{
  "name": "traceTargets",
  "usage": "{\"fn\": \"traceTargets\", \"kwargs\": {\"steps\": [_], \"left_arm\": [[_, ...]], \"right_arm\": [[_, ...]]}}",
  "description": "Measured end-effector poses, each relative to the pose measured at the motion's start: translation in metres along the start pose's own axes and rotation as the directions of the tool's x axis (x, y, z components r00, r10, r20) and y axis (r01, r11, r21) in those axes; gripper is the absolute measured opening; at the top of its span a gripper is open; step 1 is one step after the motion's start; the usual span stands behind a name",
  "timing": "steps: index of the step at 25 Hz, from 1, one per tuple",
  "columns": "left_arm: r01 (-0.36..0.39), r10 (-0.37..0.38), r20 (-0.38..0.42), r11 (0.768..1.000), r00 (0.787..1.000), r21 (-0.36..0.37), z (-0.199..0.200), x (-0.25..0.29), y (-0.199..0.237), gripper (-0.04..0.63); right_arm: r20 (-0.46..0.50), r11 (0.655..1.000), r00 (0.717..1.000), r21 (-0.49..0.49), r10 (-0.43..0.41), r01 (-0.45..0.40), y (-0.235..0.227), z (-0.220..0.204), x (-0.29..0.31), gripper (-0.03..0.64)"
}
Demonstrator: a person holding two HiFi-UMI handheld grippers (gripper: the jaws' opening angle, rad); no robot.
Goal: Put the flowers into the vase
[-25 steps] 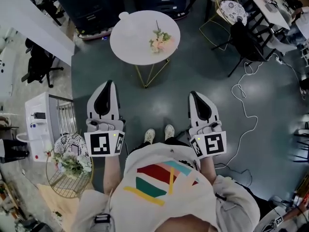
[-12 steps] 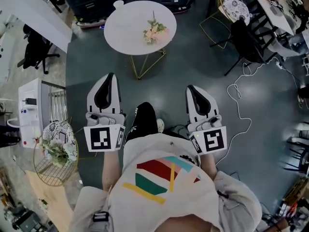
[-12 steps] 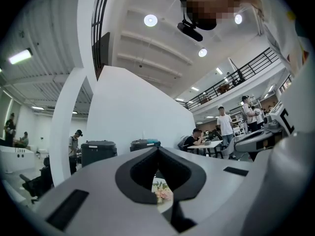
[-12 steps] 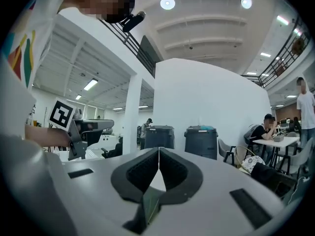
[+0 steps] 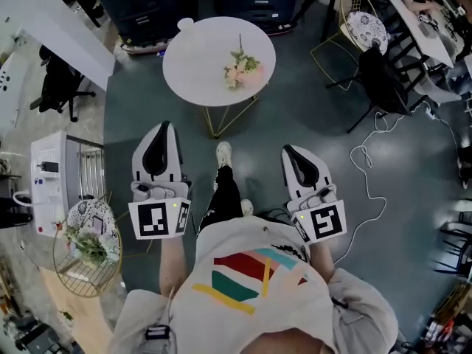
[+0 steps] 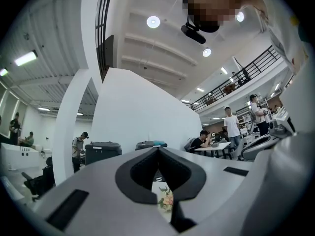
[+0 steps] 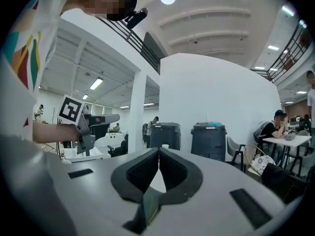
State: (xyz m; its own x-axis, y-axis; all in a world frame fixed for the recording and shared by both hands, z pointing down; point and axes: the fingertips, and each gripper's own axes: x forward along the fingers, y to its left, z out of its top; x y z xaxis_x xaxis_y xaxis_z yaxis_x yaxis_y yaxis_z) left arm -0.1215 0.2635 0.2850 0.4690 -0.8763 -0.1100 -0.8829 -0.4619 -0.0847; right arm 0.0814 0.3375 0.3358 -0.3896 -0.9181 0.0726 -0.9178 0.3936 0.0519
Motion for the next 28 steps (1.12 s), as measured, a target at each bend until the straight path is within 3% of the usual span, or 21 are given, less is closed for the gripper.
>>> {"fn": "traceTargets", "kwargs": {"steps": [4,8,13,17,22,28], "left_arm": [[-0.024,0.024,-0.005,0.999,1.000,-0.041,-0.020,0.037,0.029,0.006],[-0.020,0.020,0.001,0.999,1.000,-0.036,-0.030,0.088,0.056,0.007],[-0.002,0.002,0.000,0.999,1.000,-0.033,-0.033,0.159,0.095,0.006],[0.010,-0.010,0.004,1.000,1.000,-0.010,-0.031,0.213,0.118,0.006],[0.007,-0.007,-0.012,1.000,1.000,-0.001,-0.040,0.266,0.147,0.006],[-0.102,0.103,-0.025,0.995,0.994,0.015,-0.046,0.297,0.166,0.006]], "right_arm": [[0.037,0.998,0.998,-0.021,0.052,-0.051,-0.011,0.008,0.042,0.014],[0.060,0.993,0.992,-0.051,0.113,-0.110,-0.027,0.017,0.096,0.014],[0.030,0.984,0.993,-0.142,0.110,-0.105,-0.057,0.039,0.193,0.014],[0.039,0.988,0.991,-0.087,0.130,-0.126,-0.077,0.060,0.255,0.014],[-0.014,0.995,0.995,-0.016,0.103,-0.103,-0.104,0.043,0.301,0.014],[-0.025,0.989,0.990,0.064,0.135,-0.134,-0.145,0.024,0.325,0.014]]}}
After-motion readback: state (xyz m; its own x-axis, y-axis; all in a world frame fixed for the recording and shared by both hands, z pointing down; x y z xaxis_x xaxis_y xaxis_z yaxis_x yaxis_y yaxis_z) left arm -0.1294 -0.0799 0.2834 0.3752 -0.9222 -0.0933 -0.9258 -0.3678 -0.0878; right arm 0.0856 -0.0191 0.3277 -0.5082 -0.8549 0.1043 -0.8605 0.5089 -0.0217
